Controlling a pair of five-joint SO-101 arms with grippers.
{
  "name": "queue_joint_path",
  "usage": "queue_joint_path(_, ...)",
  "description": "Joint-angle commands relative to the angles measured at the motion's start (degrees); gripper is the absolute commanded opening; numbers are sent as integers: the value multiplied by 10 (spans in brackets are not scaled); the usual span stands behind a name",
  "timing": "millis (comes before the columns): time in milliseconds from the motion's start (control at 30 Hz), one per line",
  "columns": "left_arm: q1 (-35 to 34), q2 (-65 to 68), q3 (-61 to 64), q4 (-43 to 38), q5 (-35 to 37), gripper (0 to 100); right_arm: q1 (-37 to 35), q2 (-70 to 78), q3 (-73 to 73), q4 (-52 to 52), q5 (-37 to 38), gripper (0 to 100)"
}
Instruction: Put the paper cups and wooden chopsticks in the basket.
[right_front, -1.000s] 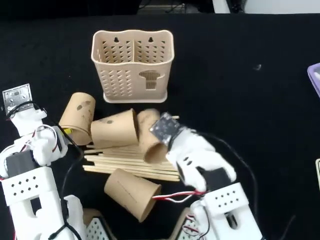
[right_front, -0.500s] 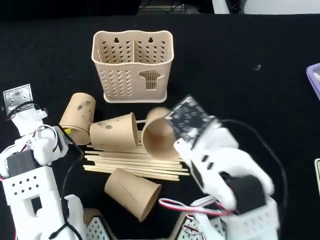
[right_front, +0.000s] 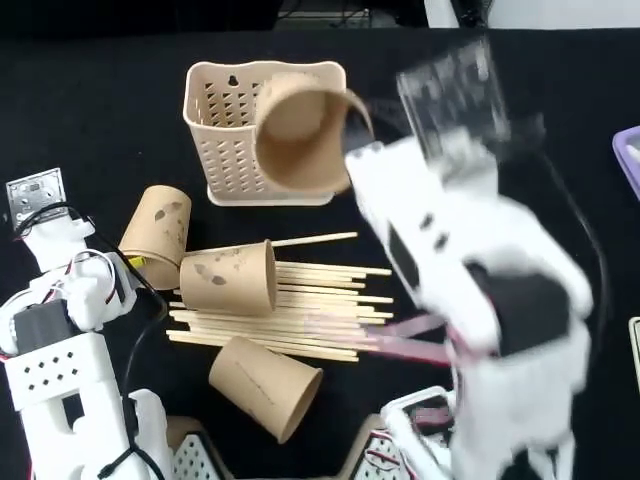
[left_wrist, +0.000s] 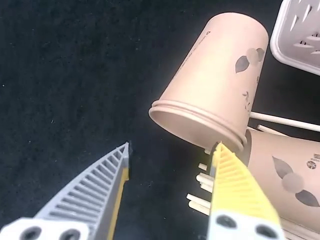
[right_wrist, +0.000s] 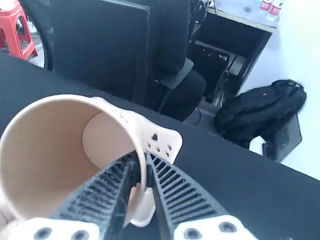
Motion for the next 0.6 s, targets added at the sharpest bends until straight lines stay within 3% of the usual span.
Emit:
queue_joint_path(0,-5,-15,8,-6,7,267,10,113,-127,2,-14,10)
queue_joint_path(333,-3,-15,12,-7,6,267,71,409,-433,148,-13,10)
queue_joint_path(567,-5,-15,12,-7,6,267,71,553,-623,234,-14,10)
